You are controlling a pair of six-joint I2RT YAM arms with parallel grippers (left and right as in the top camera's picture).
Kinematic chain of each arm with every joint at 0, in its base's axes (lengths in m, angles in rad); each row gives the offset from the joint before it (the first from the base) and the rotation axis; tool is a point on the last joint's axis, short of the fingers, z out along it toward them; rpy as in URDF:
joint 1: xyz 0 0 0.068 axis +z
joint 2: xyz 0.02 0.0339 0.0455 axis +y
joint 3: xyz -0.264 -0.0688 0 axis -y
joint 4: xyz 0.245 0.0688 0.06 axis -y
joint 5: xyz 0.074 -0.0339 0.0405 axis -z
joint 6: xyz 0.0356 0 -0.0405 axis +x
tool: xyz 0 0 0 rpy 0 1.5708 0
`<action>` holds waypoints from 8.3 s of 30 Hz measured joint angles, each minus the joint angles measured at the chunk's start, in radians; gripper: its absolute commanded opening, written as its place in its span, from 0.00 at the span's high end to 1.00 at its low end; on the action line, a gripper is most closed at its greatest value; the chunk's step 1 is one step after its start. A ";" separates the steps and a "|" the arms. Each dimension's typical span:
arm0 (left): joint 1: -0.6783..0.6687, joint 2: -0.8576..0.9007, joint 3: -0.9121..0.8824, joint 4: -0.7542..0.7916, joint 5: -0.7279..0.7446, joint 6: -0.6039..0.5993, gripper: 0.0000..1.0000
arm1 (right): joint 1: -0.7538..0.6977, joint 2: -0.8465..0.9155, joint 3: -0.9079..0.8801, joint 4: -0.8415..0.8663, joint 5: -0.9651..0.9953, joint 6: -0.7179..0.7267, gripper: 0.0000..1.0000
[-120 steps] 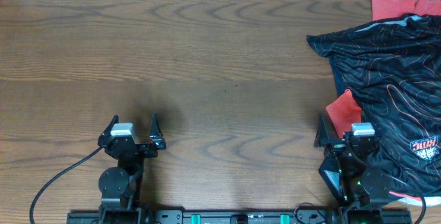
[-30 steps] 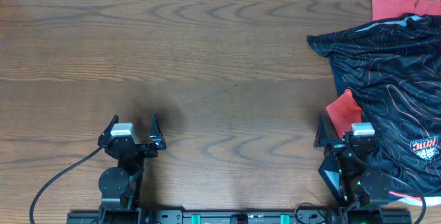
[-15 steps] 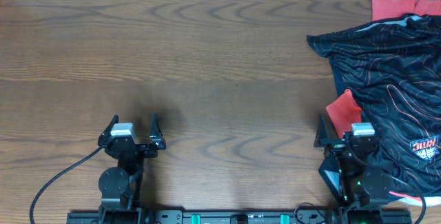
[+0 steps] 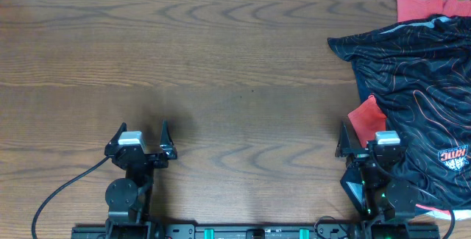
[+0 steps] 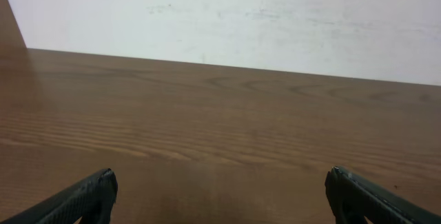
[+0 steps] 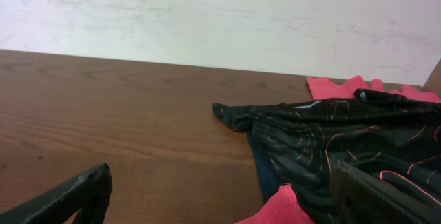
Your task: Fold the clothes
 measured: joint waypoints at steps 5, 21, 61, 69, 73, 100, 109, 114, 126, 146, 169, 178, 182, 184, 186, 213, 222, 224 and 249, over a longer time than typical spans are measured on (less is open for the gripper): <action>0.000 0.000 0.000 0.000 0.000 0.000 0.02 | 0.000 0.000 0.000 0.000 0.000 0.000 0.01; 0.000 0.000 0.000 0.000 0.000 0.000 0.02 | 0.000 0.000 0.000 0.000 -0.001 0.000 0.01; 0.000 0.687 0.643 -0.479 0.011 -0.004 0.02 | -0.014 1.001 0.816 -0.656 0.140 0.098 0.01; 0.000 0.721 0.649 -0.487 0.011 -0.004 0.02 | -0.058 1.194 0.834 -0.750 0.333 0.203 0.05; 0.000 0.721 0.649 -0.488 0.011 -0.004 0.02 | -0.117 1.328 0.835 -0.758 0.408 0.286 0.16; 0.000 0.721 0.649 -0.488 0.011 -0.004 0.02 | -0.226 1.471 0.865 -0.798 0.458 0.390 0.57; 0.000 0.721 0.649 -0.488 0.011 -0.004 0.02 | -0.226 1.471 0.865 -0.799 0.442 0.393 0.99; 0.000 0.721 0.649 -0.488 0.011 -0.004 0.02 | -0.226 1.471 0.865 -0.799 0.398 0.401 0.99; 0.000 0.721 0.649 -0.488 0.011 -0.004 0.02 | -0.171 1.402 1.251 -0.878 -0.143 0.145 0.99; 0.000 0.721 0.649 -0.487 0.011 -0.004 0.02 | 0.448 1.538 1.276 -0.635 -0.307 0.083 0.99; -0.005 0.890 0.650 -0.327 0.105 -0.161 0.02 | 0.273 1.530 1.275 -0.824 0.223 0.342 0.01; -0.137 1.315 0.653 -0.105 0.291 -0.217 0.02 | 0.060 1.529 1.275 -0.980 0.213 0.373 0.01; -0.223 1.474 0.653 -0.021 0.338 -0.277 0.02 | -0.011 1.529 1.275 -0.996 0.188 0.379 0.01; -0.261 1.528 0.653 0.003 0.352 -0.301 0.06 | -0.027 1.529 1.275 -0.998 0.178 0.379 0.01; -0.298 1.570 0.653 0.026 0.364 -0.328 0.39 | -0.039 1.529 1.275 -1.003 0.167 0.379 0.01; 0.272 1.455 1.003 -0.311 0.288 -0.257 0.02 | -0.040 1.529 1.275 -1.042 0.131 0.379 0.01; 0.090 1.474 0.945 -0.610 0.434 -0.328 0.02 | -0.040 1.529 1.275 -1.041 0.123 0.379 0.01; 0.035 1.475 0.905 -0.584 0.443 -0.372 0.02 | -0.040 1.529 1.275 -1.042 0.123 0.379 0.01; -0.371 1.540 0.664 -0.083 0.172 -1.027 0.02 | -0.040 1.529 1.275 -1.068 0.113 0.379 0.01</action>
